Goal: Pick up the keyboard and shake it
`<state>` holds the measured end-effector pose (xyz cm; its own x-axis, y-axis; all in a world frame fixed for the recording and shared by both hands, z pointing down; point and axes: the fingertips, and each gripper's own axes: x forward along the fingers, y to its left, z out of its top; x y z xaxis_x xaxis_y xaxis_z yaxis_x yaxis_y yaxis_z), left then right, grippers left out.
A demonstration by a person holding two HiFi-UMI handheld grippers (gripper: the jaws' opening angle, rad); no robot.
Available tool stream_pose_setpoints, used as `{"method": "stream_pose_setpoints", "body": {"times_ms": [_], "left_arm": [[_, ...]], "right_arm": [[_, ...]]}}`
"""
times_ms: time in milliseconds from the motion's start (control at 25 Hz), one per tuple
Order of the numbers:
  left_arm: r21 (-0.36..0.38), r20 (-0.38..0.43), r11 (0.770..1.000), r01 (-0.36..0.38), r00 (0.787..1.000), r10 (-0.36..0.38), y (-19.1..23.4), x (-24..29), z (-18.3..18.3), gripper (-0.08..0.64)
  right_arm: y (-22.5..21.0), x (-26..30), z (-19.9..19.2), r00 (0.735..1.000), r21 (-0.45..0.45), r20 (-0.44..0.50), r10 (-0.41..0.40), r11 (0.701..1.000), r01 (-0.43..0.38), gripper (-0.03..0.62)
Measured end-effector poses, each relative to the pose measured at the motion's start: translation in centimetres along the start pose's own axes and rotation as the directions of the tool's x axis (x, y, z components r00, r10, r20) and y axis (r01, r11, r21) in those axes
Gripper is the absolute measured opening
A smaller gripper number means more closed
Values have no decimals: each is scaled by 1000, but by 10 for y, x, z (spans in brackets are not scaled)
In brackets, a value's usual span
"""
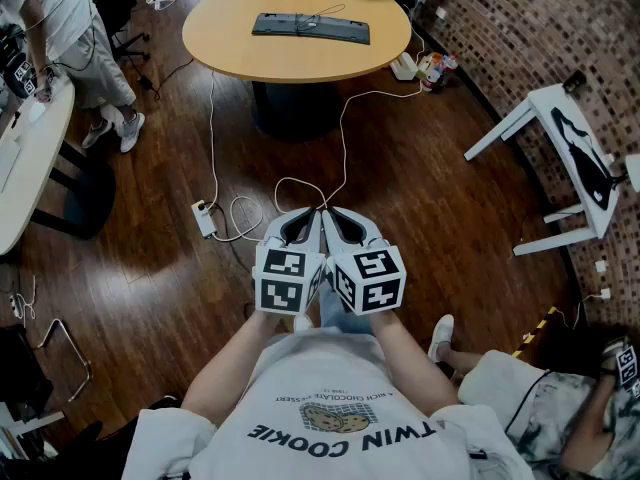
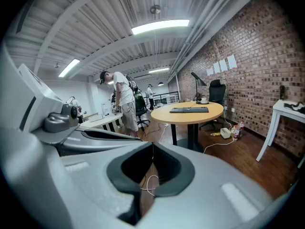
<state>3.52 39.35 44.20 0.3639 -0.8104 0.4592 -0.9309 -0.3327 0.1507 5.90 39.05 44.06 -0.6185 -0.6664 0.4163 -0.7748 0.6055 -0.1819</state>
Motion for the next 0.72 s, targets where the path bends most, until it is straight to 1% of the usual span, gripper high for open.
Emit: {"method": "stream_pose_setpoints", "body": {"times_ms": [280, 520, 720], "left_arm": [[10, -16, 1000, -12, 1000, 12, 32, 61, 24, 8], [-10, -38, 999, -45, 998, 44, 63, 134, 61, 8], [-3, -53, 998, -62, 997, 62, 83, 197, 93, 8]], "right_arm": [[-41, 58, 21, 1000, 6, -6, 15, 1000, -15, 3], [-93, 119, 54, 998, 10, -28, 52, 999, -52, 3], [-142, 165, 82, 997, 7, -33, 65, 998, -65, 3]]}}
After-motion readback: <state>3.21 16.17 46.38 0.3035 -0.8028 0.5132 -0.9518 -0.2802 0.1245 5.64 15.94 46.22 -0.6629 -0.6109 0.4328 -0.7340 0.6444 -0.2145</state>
